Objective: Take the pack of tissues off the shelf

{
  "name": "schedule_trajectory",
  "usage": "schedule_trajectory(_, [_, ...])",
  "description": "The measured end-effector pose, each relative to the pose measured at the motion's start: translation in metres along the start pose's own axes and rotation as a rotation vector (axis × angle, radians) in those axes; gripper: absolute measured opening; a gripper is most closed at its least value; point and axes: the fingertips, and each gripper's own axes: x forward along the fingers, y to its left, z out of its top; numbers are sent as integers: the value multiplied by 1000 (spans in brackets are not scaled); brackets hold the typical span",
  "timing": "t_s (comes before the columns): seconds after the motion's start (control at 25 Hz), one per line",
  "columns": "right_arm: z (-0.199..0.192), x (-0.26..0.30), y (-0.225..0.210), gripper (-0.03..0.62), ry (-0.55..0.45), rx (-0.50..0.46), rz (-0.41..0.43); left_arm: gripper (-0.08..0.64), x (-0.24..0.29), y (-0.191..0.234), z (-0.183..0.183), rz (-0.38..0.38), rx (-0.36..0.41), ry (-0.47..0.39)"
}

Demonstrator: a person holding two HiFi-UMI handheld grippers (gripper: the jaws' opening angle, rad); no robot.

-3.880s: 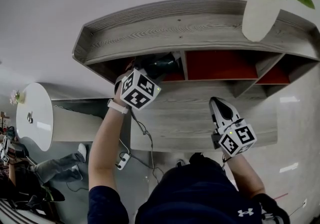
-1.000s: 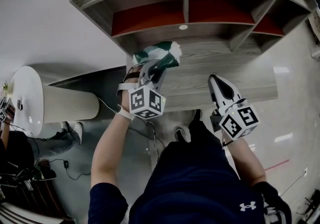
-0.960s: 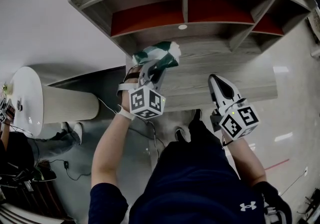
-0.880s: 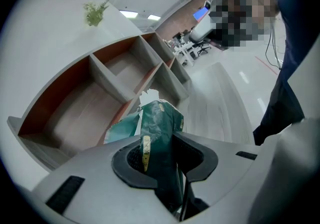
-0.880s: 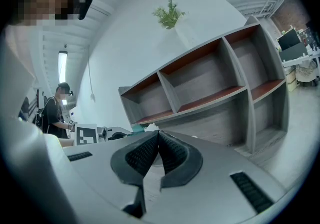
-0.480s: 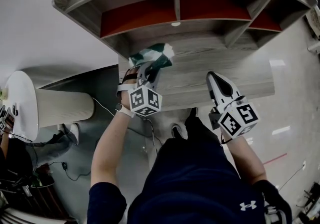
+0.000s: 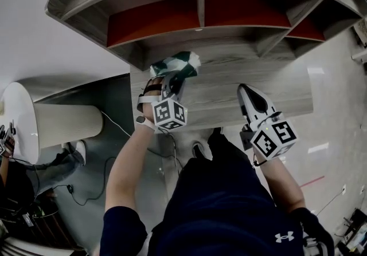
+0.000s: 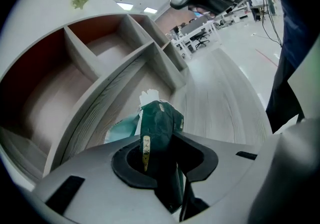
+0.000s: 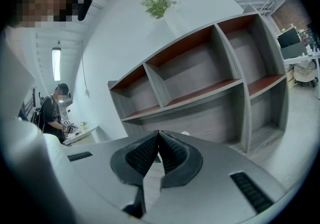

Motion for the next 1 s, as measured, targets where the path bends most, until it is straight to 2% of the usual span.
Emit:
schedule_trajectory(0.36, [-7,18,-20,12,43,8,0,106,33,-20,-17,-23,3,30])
schedule_trajectory(1.0, [-14,44,-45,12,103,7,9,106,81,-47,-39,-71,-1,30])
